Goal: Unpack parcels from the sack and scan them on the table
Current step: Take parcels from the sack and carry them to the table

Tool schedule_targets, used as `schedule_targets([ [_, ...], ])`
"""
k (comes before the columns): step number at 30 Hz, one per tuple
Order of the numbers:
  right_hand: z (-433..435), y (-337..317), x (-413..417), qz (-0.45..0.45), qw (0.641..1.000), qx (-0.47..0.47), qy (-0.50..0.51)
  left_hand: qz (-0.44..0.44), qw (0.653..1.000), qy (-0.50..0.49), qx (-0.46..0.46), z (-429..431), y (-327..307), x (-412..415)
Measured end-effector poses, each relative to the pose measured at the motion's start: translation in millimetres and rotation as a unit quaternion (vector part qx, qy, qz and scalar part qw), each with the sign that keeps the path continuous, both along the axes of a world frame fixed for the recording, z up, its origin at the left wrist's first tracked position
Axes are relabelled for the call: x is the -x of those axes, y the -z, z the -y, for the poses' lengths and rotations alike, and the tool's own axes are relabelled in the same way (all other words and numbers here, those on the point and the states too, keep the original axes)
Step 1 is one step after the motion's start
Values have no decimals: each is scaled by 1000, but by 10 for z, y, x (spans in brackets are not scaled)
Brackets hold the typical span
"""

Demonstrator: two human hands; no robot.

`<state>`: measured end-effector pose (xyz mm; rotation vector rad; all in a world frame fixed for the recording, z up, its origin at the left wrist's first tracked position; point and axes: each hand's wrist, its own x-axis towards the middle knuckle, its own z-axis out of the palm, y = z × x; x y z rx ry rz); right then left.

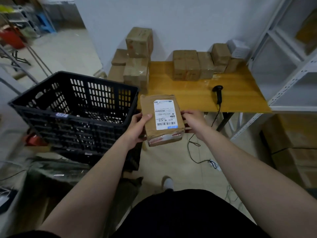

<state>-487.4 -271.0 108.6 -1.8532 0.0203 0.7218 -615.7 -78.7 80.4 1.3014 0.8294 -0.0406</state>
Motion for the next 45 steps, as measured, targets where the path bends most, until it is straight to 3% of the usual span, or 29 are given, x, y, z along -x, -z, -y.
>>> schedule_targets([
  [13,499,180,2526,-29,996,-78,41,2,999,-39,-33,609,-268,2656],
  [20,81,117,3469,-51,996,-73,-32,-27,993,-109,-28,316,-319,3832],
  [26,-511,277,4109,-129,986,-72,-81,-85,977,-195,30,-202,-150,4634],
  [31,-1167,707,4515,-186,977,-26,-104,-164,968,-188,37,-778,264,5109],
  [39,-2321,1564,5012,-219,971,91,-41,-216,953,-179,112,-1955,1158,5310],
  [45,-2778,2043,5056,-268,951,152,20,-251,956,-149,-1,-2548,1822,5101],
])
